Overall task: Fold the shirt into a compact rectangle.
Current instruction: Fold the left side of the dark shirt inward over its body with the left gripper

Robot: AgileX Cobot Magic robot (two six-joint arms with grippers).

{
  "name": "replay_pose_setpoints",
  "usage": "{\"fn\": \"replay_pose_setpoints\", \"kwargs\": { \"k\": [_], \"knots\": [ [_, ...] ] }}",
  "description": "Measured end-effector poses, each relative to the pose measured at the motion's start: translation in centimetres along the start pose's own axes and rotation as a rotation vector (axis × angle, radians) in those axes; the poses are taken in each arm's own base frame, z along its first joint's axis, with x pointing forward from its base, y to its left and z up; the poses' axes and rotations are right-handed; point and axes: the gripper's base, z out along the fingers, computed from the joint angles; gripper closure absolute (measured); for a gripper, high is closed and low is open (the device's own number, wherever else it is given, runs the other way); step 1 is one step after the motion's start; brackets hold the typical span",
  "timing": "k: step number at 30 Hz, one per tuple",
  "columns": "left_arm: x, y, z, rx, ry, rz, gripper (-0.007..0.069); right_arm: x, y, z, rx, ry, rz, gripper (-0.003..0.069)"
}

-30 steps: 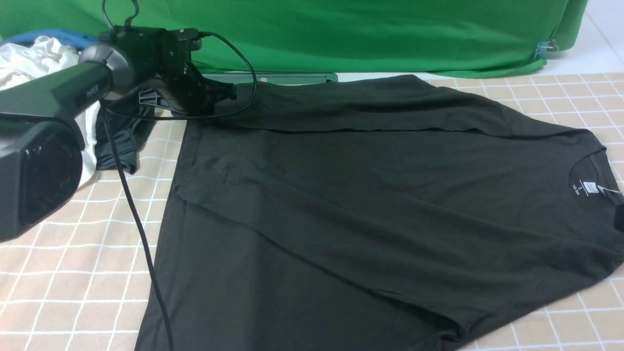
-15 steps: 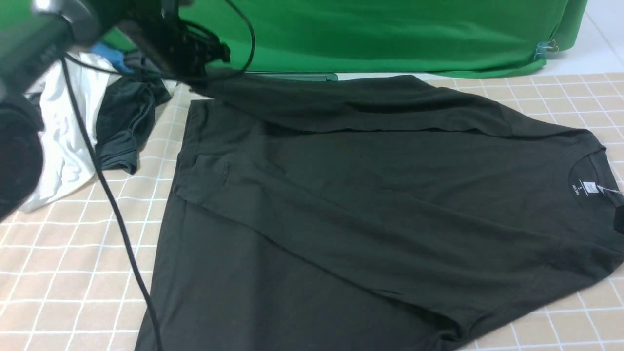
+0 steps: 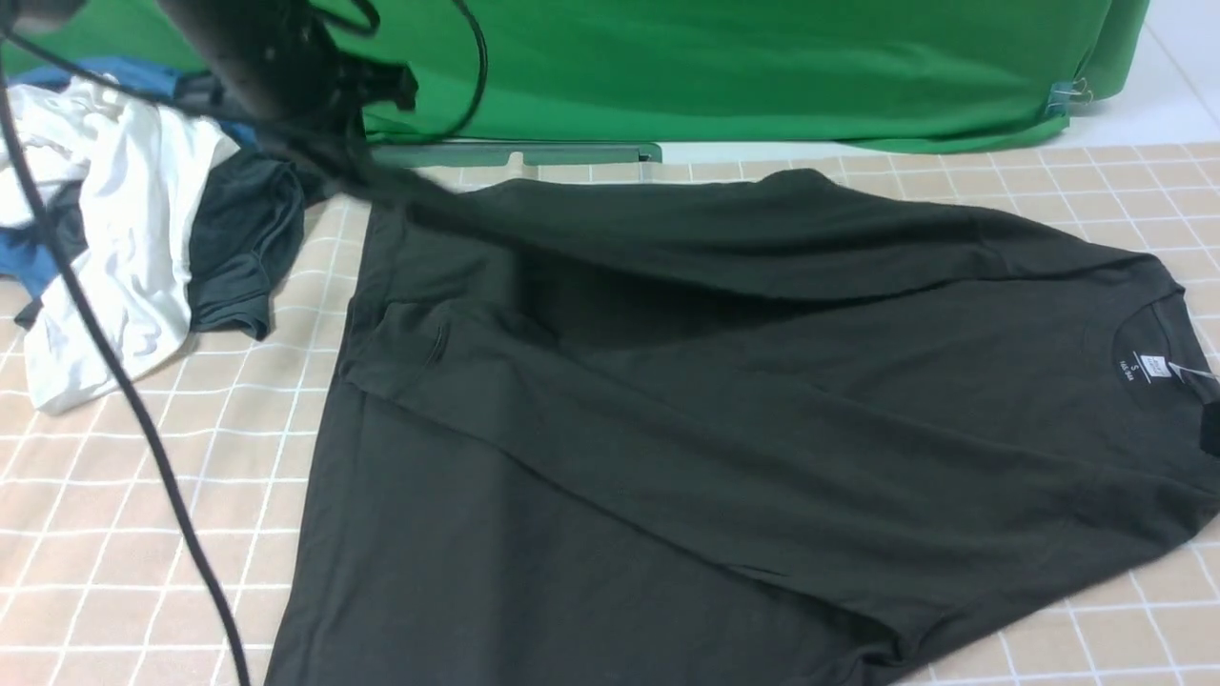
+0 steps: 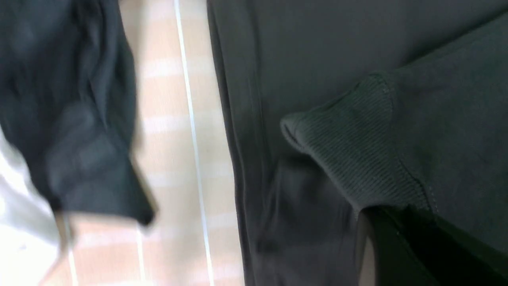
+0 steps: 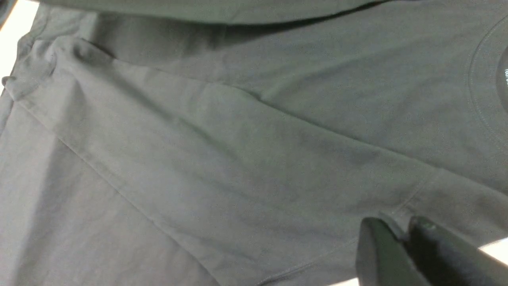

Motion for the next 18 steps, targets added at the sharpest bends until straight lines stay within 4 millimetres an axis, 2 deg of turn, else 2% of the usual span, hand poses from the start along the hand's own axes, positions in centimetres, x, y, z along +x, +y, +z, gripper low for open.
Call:
{"fn": "replay_pose_setpoints", "kwargs": {
  "k": [2, 5, 10, 18],
  "knots": [
    [1.3, -0.4, 0.3, -0.014, 0.033, -0.007, 0.0589, 0.0, 0.0, 0.0, 0.000, 0.000, 0.000, 0.0522],
    [4.7, -1.3, 1.2, -0.041, 0.067, -0.030, 0.0589, 0.0, 0.0, 0.0, 0.000, 0.000, 0.000, 0.0515],
    [8.7, -1.7, 2.0, -0.081, 0.074, -0.081, 0.0589, 0.0, 0.0, 0.0, 0.000, 0.000, 0.000, 0.0515],
    [12.0, -1.4, 4.3, -0.072, 0.143, -0.123, 0.0585, 0.0, 0.0, 0.0, 0.000, 0.000, -0.017, 0.0515]
  ]
}}
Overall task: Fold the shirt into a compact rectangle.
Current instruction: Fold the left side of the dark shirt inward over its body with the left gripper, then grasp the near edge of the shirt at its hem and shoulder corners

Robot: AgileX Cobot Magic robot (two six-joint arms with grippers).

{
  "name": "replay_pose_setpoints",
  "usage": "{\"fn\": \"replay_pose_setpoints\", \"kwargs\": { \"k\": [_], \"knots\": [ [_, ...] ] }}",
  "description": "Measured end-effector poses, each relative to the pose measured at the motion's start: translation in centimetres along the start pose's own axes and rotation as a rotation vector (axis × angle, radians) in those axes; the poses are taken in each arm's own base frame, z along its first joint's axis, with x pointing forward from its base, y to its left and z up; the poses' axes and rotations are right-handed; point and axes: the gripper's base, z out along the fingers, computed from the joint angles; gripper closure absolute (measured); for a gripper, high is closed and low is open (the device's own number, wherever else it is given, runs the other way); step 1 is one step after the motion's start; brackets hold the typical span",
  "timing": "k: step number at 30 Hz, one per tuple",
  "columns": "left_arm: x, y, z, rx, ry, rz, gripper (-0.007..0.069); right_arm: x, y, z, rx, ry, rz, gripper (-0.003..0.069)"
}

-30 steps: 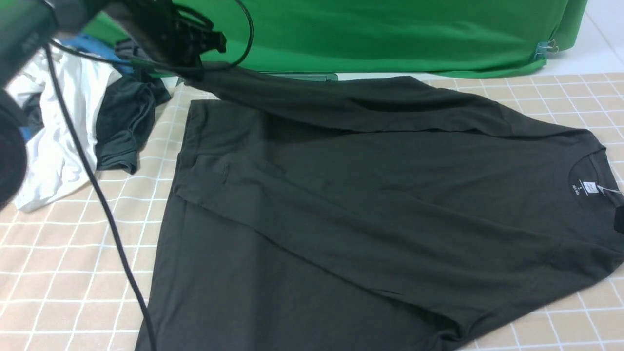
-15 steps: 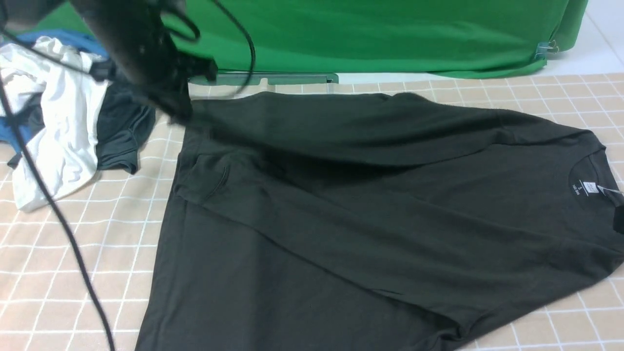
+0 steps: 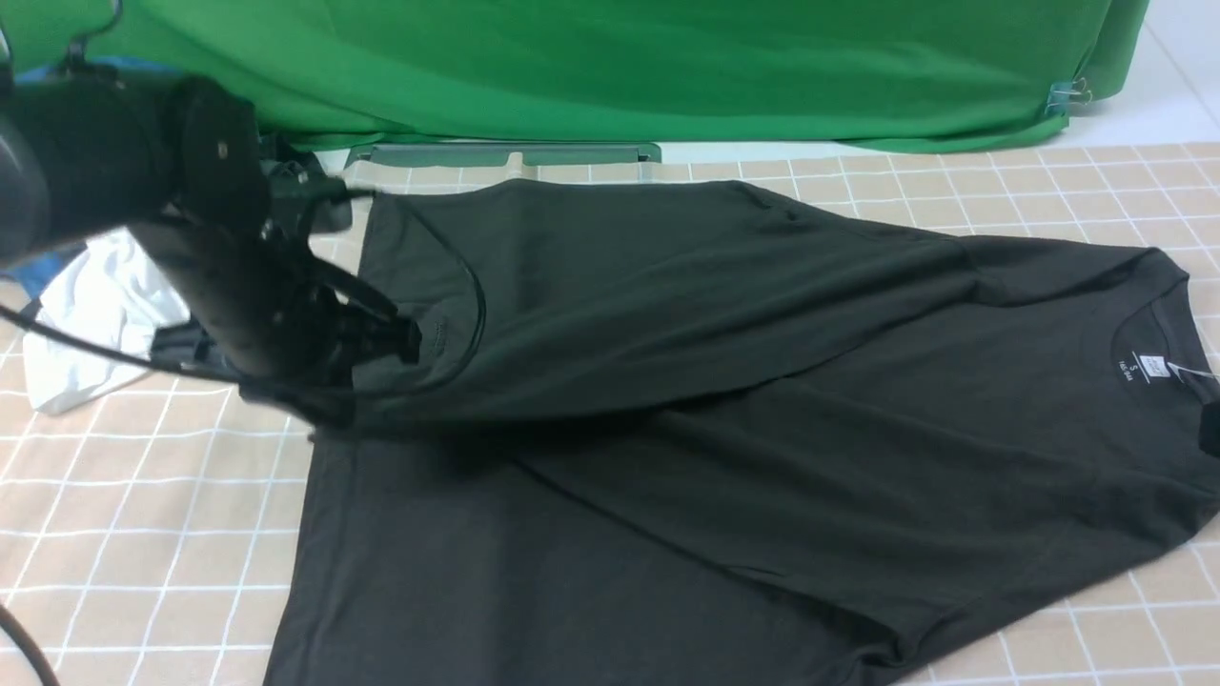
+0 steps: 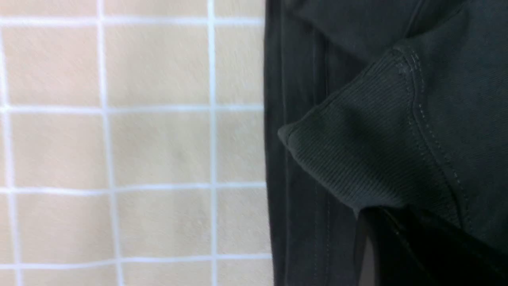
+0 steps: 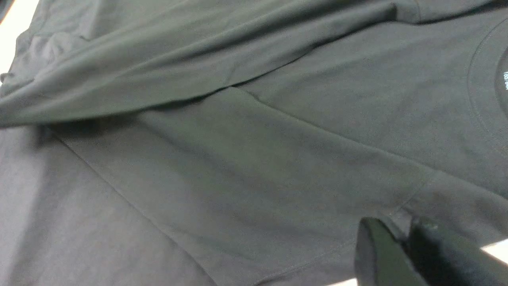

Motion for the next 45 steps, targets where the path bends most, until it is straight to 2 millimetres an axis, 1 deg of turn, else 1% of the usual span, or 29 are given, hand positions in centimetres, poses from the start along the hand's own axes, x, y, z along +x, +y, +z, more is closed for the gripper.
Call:
{"fn": "replay_pose_setpoints", "kwargs": {
  "k": [2, 5, 6, 7, 8, 9, 10, 11, 12, 14, 17, 19, 20, 22, 24, 25, 29, 30, 32, 35, 37, 39, 40, 41, 42, 44, 45],
  "knots": [
    [0.3, -0.1, 0.5, 0.014, 0.018, -0.002, 0.0571, 0.0, 0.0, 0.0, 0.000, 0.000, -0.002, 0.0515],
    [0.4, -0.2, 0.7, 0.028, 0.028, 0.016, 0.0496, 0.0, 0.0, 0.0, 0.000, 0.000, -0.004, 0.0515],
    [0.4, -0.2, 0.7, 0.028, 0.028, 0.021, 0.0482, 0.0, 0.0, 0.0, 0.000, 0.000, -0.005, 0.0515],
    [0.4, -0.2, 0.7, 0.029, 0.030, 0.031, 0.0445, 0.0, 0.0, 0.0, 0.000, 0.000, -0.005, 0.0515],
    [0.6, -0.2, 0.7, 0.026, 0.047, 0.048, 0.0391, 0.0, 0.0, 0.0, 0.000, -0.001, -0.005, 0.0515],
    [0.7, -0.2, 0.7, 0.024, 0.060, 0.054, 0.0370, 0.0, 0.0, 0.0, 0.000, 0.000, -0.005, 0.0515],
    [1.1, -0.1, 0.5, 0.019, 0.091, 0.060, 0.0329, 0.0, 0.0, 0.1, 0.001, 0.002, -0.004, 0.0515],
    [1.3, -0.1, 0.4, 0.017, 0.109, 0.061, 0.0320, 0.0, 0.0, 0.2, 0.001, 0.005, -0.003, 0.0515],
    [2.1, 0.1, 0.3, 0.012, 0.151, 0.064, 0.0298, 0.0, -0.1, 0.4, 0.002, 0.023, -0.001, 0.0515],
    [3.5, 0.2, 0.4, 0.010, 0.193, 0.066, 0.0298, 0.0, -0.3, 1.0, 0.003, 0.058, 0.003, 0.0515],
    [6.8, 0.2, 0.9, 0.008, 0.253, 0.071, 0.0316, -0.2, -0.5, 2.1, 0.002, 0.152, 0.007, 0.0515],
    [9.6, 0.0, 1.3, 0.008, 0.289, 0.069, 0.0340, -0.6, -0.6, 2.9, -0.002, 0.214, 0.012, 0.0515],
    [10.3, 0.0, 1.3, 0.010, 0.286, 0.067, 0.0342, -0.7, -0.6, 3.2, -0.004, 0.234, 0.016, 0.0515],
    [12.4, -0.1, 1.7, 0.006, 0.299, 0.074, 0.0351, -1.3, -0.8, 3.9, -0.004, 0.261, 0.020, 0.0515],
    [13.4, 0.0, 2.0, 0.003, 0.296, 0.066, 0.0347, -1.8, -0.8, 4.4, -0.005, 0.276, 0.024, 0.0515],
    [13.9, 0.0, 2.2, -0.001, 0.293, 0.048, 0.0333, -1.9, -0.9, 4.7, -0.004, 0.285, 0.026, 0.0515],
    [14.3, 0.2, 2.8, -0.015, 0.278, -0.008, 0.0248, -1.9, -1.0, 5.1, -0.003, 0.300, 0.030, 0.0515],
    [14.3, 0.2, 3.0, -0.015, 0.269, -0.018, 0.0212, -1.9, -1.0, 5.1, -0.003, 0.300, 0.030, 0.0515],
    [14.1, 0.2, 3.3, -0.014, 0.253, -0.032, 0.0174, -1.9, -1.0, 5.0, -0.004, 0.301, 0.030, 0.0515],
    [13.9, 0.1, 3.7, -0.014, 0.261, -0.038, 0.0152, -1.8, -1.0, 5.0, -0.005, 0.306, 0.030, 0.0515],
    [13.9, 0.1, 3.8, -0.016, 0.273, -0.039, 0.0167, -1.8, -0.9, 5.0, -0.009, 0.321, 0.029, 0.0515],
    [13.9, 0.1, 4.0, -0.020, 0.293, -0.037, 0.0231, -1.8, -0.9, 4.8, -0.014, 0.334, 0.028, 0.0515],
    [13.9, 0.1, 4.1, -0.021, 0.301, -0.033, 0.0294, -1.9, -0.8, 4.7, -0.017, 0.338, 0.026, 0.0515],
    [13.8, 0.1, 4.1, -0.020, 0.302, -0.028, 0.0332, -2.0, -0.7, 4.6, -0.020, 0.340, 0.024, 0.0515],
    [13.8, 0.0, 4.1, -0.017, 0.304, -0.018, 0.0386, -2.2, -0.6, 4.5, -0.025, 0.351, 0.022, 0.0515],
    [13.8, 0.0, 4.1, -0.005, 0.304, 0.009, 0.0519, -2.7, -0.4, 4.3, -0.041, 0.382, 0.013, 0.0515],
    [13.7, -0.1, 4.1, 0.002, 0.301, 0.021, 0.0557, -3.0, -0.3, 4.3, -0.051, 0.405, 0.000, 0.0515]
  ]
}}
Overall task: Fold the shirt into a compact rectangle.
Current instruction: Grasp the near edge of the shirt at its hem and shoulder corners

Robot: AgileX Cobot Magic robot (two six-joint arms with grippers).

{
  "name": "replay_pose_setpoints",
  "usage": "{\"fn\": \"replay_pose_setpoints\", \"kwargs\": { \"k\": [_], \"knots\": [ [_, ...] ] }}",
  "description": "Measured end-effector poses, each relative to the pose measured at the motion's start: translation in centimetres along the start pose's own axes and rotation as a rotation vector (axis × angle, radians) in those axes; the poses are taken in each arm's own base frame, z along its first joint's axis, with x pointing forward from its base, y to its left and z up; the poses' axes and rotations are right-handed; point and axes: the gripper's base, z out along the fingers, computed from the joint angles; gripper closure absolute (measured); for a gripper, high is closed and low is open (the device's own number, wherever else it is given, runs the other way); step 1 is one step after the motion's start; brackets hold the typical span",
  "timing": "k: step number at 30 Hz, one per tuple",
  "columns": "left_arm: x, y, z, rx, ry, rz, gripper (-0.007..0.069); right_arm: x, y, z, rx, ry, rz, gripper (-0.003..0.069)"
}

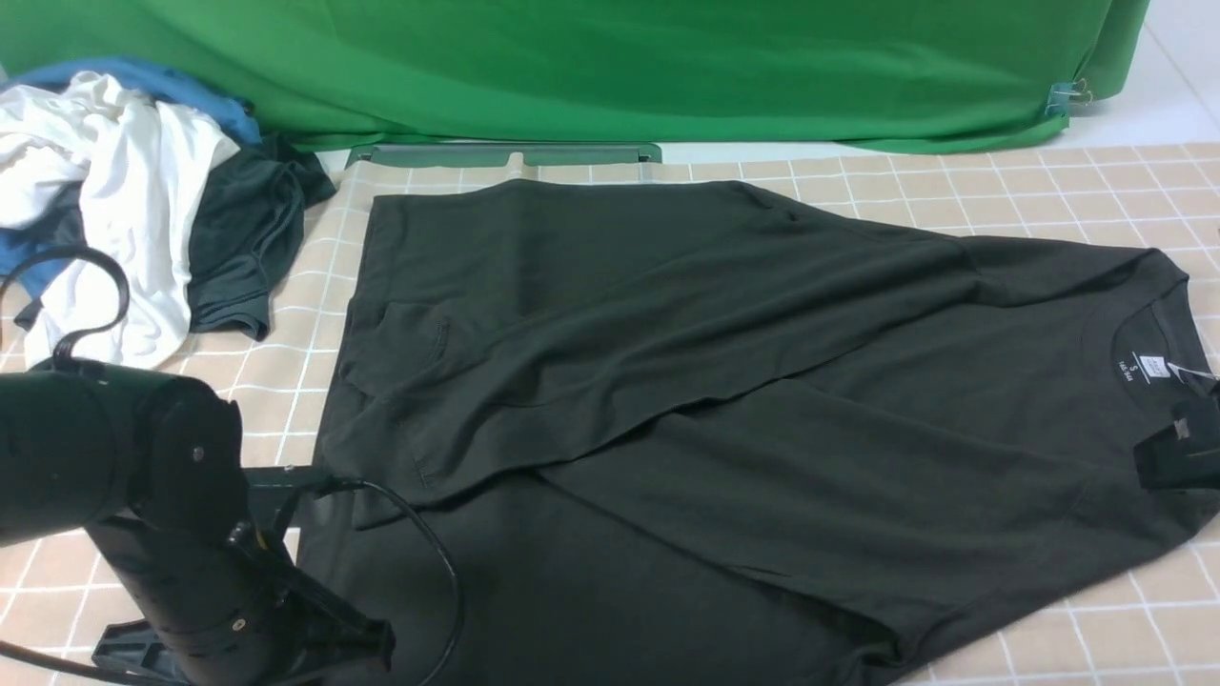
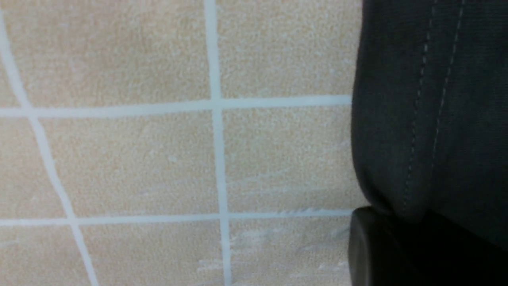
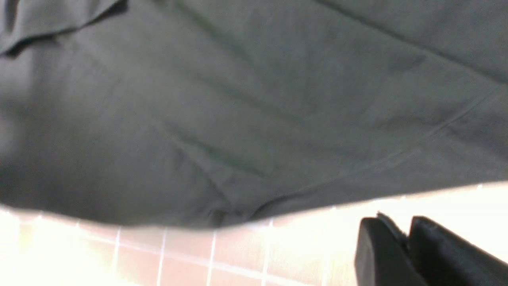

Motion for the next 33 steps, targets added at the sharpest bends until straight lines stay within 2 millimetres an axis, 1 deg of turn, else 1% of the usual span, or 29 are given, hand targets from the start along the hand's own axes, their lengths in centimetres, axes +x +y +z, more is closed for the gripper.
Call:
{"fn": "replay_pose_setpoints", "kwargs": {
  "k": [2, 5, 8, 10, 11, 12, 13, 14, 16, 17, 19, 21, 23, 27, 31, 33],
  "knots": [
    [-0.1, -0.1, -0.2, 0.004, -0.007, 0.013, 0.0586, -0.4, 0.1, -0.2, -0.012, 0.036, -0.034, 0.0515],
    [0.0, -0.2, -1.0, 0.016, -0.024, 0.036, 0.0590, -0.8, 0.6, 0.3, -0.033, 0.100, -0.102, 0.0515],
    [0.7, -0.2, -2.8, 0.026, -0.083, 0.054, 0.0590, -0.4, 1.5, 1.7, -0.028, 0.184, -0.196, 0.0508],
    [1.3, -0.1, -3.8, 0.024, -0.115, 0.053, 0.0590, 0.2, 2.3, 3.2, -0.012, 0.246, -0.280, 0.0477],
    [1.7, 0.1, -4.4, 0.018, -0.129, 0.049, 0.0590, 0.4, 2.6, 3.8, -0.004, 0.262, -0.312, 0.0447],
    [2.0, 0.2, -4.9, 0.011, -0.148, 0.042, 0.0590, 0.8, 3.2, 5.0, 0.009, 0.289, -0.356, 0.0400],
    [2.1, 0.2, -5.0, 0.011, -0.151, 0.037, 0.0590, 1.0, 3.2, 5.2, 0.011, 0.294, -0.359, 0.0391],
    [2.5, 0.3, -5.5, 0.008, -0.168, 0.026, 0.0590, 1.3, 3.8, 6.4, 0.019, 0.307, -0.402, 0.0321],
    [3.0, 0.4, -6.1, 0.008, -0.187, 0.018, 0.0589, 1.8, 4.3, 8.0, 0.037, 0.321, -0.457, 0.0227],
    [3.1, 0.5, -6.3, 0.009, -0.198, 0.017, 0.0589, 1.9, 4.6, 9.0, 0.046, 0.316, -0.490, 0.0164],
    [3.3, 0.5, -6.5, 0.011, -0.207, 0.016, 0.0589, 2.1, 5.0, 10.7, 0.056, 0.327, -0.538, 0.0105],
    [3.3, 0.5, -6.6, 0.008, -0.212, 0.019, 0.0589, 2.3, 5.3, 11.9, 0.061, 0.337, -0.568, 0.0078],
    [3.3, 0.6, -6.6, 0.006, -0.219, 0.021, 0.0589, 2.5, 5.5, 13.5, 0.065, 0.360, -0.596, 0.0066],
    [3.2, 0.5, -6.7, 0.010, -0.232, 0.020, 0.0589, 3.0, 5.6, 15.9, 0.081, 0.394, -0.652, 0.0067],
    [3.1, 0.5, -6.7, 0.011, -0.238, 0.021, 0.0589, 2.9, 5.6, 17.1, 0.093, 0.376, -0.680, 0.0077],
    [3.1, 0.5, -6.7, 0.012, -0.244, 0.020, 0.0589, 2.7, 5.5, 17.4, 0.095, 0.357, -0.701, 0.0119]
  ]
}}
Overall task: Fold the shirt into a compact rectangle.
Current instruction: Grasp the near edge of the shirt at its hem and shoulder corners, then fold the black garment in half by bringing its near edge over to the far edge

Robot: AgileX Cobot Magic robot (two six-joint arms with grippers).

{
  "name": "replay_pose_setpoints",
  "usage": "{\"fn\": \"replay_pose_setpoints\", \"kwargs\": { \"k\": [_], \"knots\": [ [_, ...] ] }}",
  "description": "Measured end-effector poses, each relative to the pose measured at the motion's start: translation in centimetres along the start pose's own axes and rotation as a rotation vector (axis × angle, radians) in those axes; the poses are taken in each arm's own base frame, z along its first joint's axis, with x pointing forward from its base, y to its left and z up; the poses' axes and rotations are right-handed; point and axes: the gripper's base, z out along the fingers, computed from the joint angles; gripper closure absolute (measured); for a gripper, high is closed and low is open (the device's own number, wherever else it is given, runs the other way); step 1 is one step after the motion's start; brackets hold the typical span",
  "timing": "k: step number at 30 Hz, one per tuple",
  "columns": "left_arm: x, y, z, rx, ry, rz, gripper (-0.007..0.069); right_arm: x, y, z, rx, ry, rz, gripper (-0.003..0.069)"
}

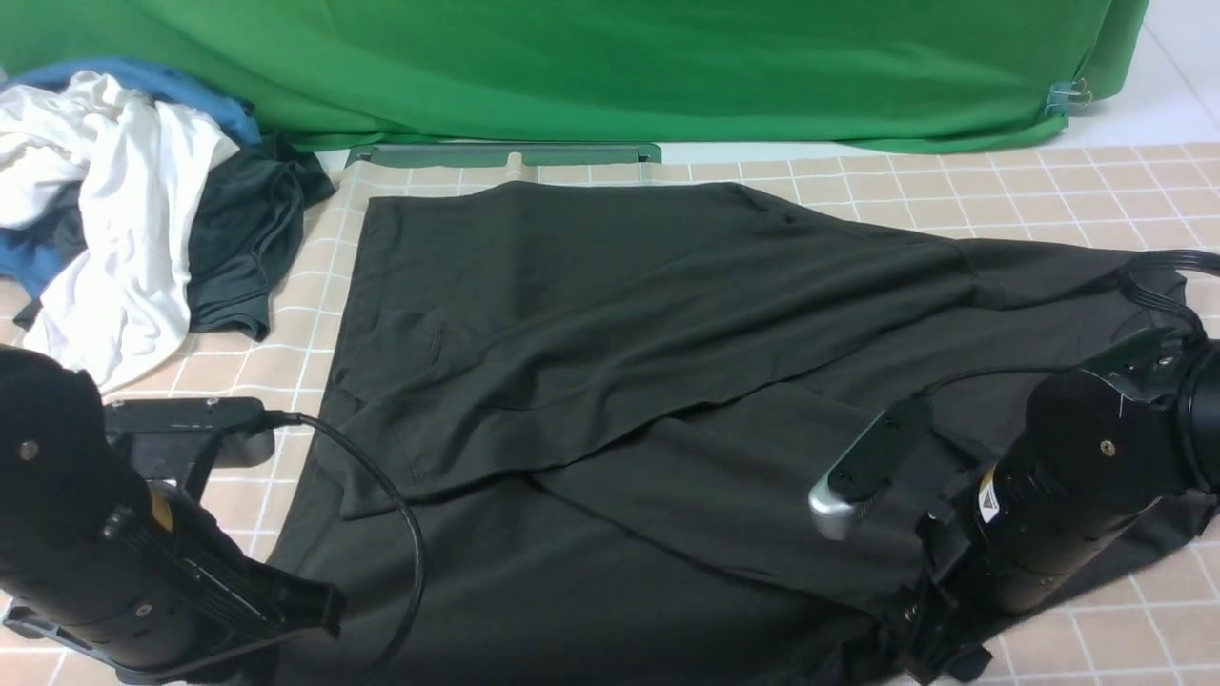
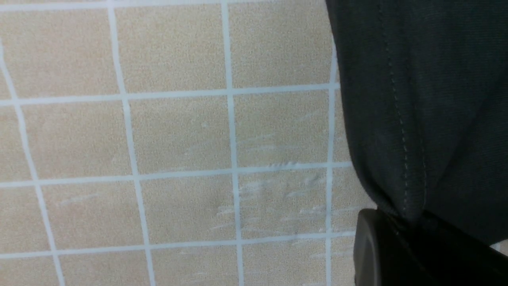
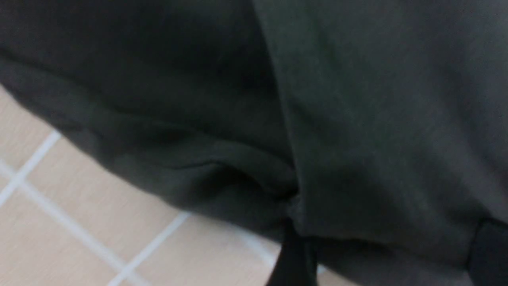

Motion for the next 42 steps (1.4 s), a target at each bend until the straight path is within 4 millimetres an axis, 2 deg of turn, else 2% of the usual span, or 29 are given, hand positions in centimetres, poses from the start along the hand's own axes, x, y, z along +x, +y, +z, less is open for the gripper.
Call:
{"fn": "replay_pose_setpoints", "kwargs": {
  "k": [1, 2, 5, 6, 7, 10, 17, 18, 20, 23, 24, 25, 26, 28, 32, 35, 36, 38, 42],
  "knots": [
    [0.0, 0.0, 0.0, 0.001, -0.005, 0.000, 0.0589, -0.1, -0.1, 0.0, 0.007, -0.004, -0.010, 0.0153],
    [-0.1, 0.0, 0.0, 0.002, -0.012, 0.000, 0.0589, -0.1, -0.2, 0.1, 0.014, -0.007, -0.023, 0.0223],
    [-0.2, -0.1, 0.0, 0.007, -0.025, -0.001, 0.0589, -0.3, -0.3, 0.1, 0.027, -0.018, -0.038, 0.0483],
    [-0.3, -0.1, -0.1, 0.012, -0.027, -0.004, 0.0589, -0.4, -0.3, 0.0, 0.030, -0.015, -0.038, 0.0543],
    [-0.4, -0.2, -0.3, 0.015, -0.029, -0.005, 0.0589, -0.3, -0.4, 0.0, 0.032, -0.005, -0.041, 0.0569],
    [-1.0, -0.5, -1.3, 0.026, -0.044, -0.014, 0.0589, 0.0, -0.3, -0.8, 0.021, 0.032, -0.038, 0.0577],
    [-4.5, -1.4, -6.0, 0.053, -0.213, -0.079, 0.0589, 0.6, 0.0, -6.6, 0.046, -0.028, -0.045, 0.0577],
    [-4.8, -1.4, -6.3, 0.056, -0.223, -0.081, 0.0589, 0.6, 0.0, -6.8, 0.048, -0.034, -0.045, 0.0577],
    [-6.6, -1.5, -7.6, 0.067, -0.274, -0.104, 0.0589, -0.2, -0.3, -8.6, 0.065, -0.071, -0.047, 0.0577],
    [-9.0, -1.2, -8.5, 0.068, -0.311, -0.131, 0.0589, -1.3, -1.4, -9.8, 0.081, -0.098, -0.031, 0.0577],
    [-10.6, -1.0, -8.7, 0.070, -0.327, -0.147, 0.0589, -2.0, -2.4, -10.0, 0.093, -0.109, -0.013, 0.0577],
    [-10.9, -0.9, -8.7, 0.070, -0.330, -0.150, 0.0589, -2.3, -2.6, -10.2, 0.097, -0.118, -0.014, 0.0577],
    [-12.4, -0.8, -8.8, 0.071, -0.346, -0.159, 0.0589, -3.0, -3.7, -10.3, 0.108, -0.124, 0.002, 0.0577],
    [-13.8, -0.7, -8.7, 0.074, -0.361, -0.160, 0.0589, -4.0, -4.8, -10.6, 0.122, -0.141, 0.017, 0.0577],
    [-19.3, -0.1, -7.6, 0.076, -0.394, -0.192, 0.0589, -7.7, -9.0, -10.4, 0.163, -0.177, 0.042, 0.0577],
    [-22.6, 0.5, -6.2, 0.074, -0.400, -0.215, 0.0589, -10.4, -11.9, -9.4, 0.186, -0.195, 0.048, 0.0577],
    [-22.8, 0.5, -6.1, 0.074, -0.399, -0.215, 0.0589, -10.6, -12.1, -9.3, 0.187, -0.196, 0.048, 0.0577],
    [-25.7, 1.3, -4.3, 0.072, -0.402, -0.236, 0.0589, -12.7, -14.4, -7.6, 0.199, -0.202, 0.054, 0.0577],
    [-29.1, 2.3, -1.5, 0.069, -0.408, -0.259, 0.0589, -15.7, -17.3, -5.5, 0.226, -0.240, 0.064, 0.0577]
  ]
}}
